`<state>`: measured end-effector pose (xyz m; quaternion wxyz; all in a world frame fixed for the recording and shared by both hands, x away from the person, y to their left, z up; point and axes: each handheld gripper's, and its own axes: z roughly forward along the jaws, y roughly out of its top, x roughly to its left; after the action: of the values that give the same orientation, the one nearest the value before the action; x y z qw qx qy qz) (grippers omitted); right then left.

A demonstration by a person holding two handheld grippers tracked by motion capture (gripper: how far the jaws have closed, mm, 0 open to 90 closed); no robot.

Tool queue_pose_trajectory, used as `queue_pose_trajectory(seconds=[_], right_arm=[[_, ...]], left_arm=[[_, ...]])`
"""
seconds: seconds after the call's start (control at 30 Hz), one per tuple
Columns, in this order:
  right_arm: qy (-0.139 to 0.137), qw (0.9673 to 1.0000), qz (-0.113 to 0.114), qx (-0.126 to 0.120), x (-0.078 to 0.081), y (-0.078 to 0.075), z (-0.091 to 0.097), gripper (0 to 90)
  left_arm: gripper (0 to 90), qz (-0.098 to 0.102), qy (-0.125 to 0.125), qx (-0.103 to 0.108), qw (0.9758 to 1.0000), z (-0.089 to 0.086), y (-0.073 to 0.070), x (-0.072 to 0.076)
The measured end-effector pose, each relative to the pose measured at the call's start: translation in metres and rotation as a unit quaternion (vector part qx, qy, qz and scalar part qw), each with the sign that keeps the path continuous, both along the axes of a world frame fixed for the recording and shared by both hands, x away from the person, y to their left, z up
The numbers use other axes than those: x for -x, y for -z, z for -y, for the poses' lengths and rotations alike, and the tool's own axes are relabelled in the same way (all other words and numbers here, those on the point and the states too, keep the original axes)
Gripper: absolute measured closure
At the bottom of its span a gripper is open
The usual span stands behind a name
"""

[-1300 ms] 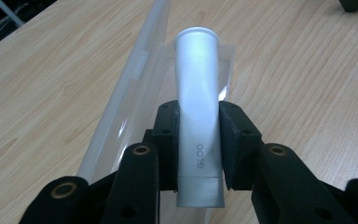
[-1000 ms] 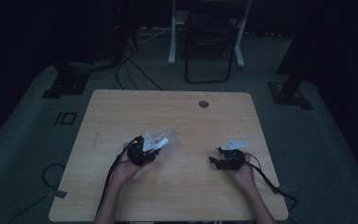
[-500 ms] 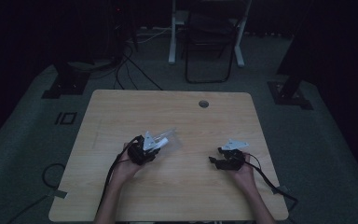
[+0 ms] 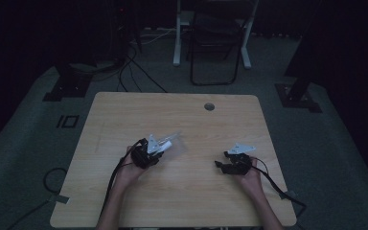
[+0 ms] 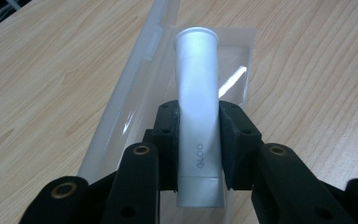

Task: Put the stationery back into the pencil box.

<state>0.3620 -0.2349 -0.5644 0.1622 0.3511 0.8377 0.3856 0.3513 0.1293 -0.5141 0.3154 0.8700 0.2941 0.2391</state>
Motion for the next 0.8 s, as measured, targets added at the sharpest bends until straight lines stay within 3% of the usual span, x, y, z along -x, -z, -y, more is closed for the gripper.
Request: queue_pose_trajectory(seconds=[0.8], right_arm=[[0.000, 1.0000, 0.000, 0.000, -0.0003, 0.0000, -0.0003, 37.1]], left_arm=[[70.6, -0.009, 0.004, -0.011, 0.9999, 0.0043, 0.0081, -0.0074]])
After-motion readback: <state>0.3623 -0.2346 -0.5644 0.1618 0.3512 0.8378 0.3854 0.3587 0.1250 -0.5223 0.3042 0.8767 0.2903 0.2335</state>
